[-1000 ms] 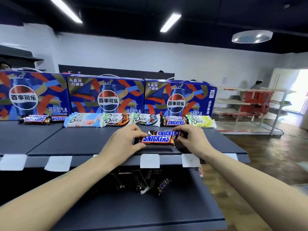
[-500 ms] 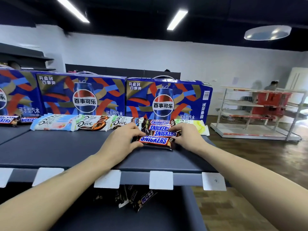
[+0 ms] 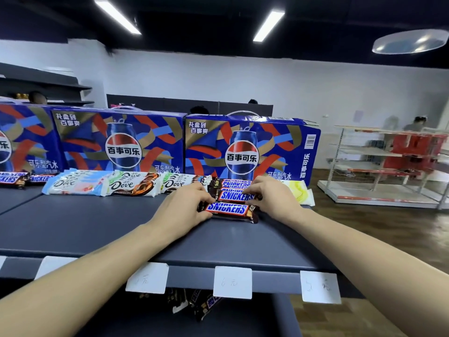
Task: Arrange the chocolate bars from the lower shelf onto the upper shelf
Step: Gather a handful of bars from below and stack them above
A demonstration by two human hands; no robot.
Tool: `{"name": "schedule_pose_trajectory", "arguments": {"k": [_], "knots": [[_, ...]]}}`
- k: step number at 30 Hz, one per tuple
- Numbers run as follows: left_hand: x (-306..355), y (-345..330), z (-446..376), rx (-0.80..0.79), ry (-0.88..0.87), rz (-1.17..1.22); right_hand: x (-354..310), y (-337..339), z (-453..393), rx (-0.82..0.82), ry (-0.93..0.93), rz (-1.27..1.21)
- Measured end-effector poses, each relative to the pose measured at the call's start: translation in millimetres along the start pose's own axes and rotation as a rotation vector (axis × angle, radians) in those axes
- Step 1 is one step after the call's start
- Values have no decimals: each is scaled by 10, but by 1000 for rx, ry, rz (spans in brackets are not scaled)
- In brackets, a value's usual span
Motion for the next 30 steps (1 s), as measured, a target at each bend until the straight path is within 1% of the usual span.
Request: {"name": "schedule_pose_trajectory", "arguments": {"k": [6,9,13,20,26,30], "knots": [[-52,-101,-64,-35,-1,-12,4,-6,-18,-39,9,-79],[-49,-162,-113,-47,0,-14,27,43,-6,6,4,-108],[2,-241,-208,-75,21,-14,76,151,34,102,-50,-155],[98,-351,-394,-97,68,-9,106,149,160,109,-83,-80],[52,-362,-423,-105,103,-19,81,182,280,138,-131,-104],[25,-319,-383,-117,111,-33,1,194,336,93,-163,-91]]}}
Point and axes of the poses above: each hand's wrist, its own z-axis away from the middle knuckle, its own y-axis out of the back of the hand, x = y × z, the point moved 1 cm from there along -z, towards the middle knuckle, and after that the axes turned 5 degrees about x, right-handed, at the moved point
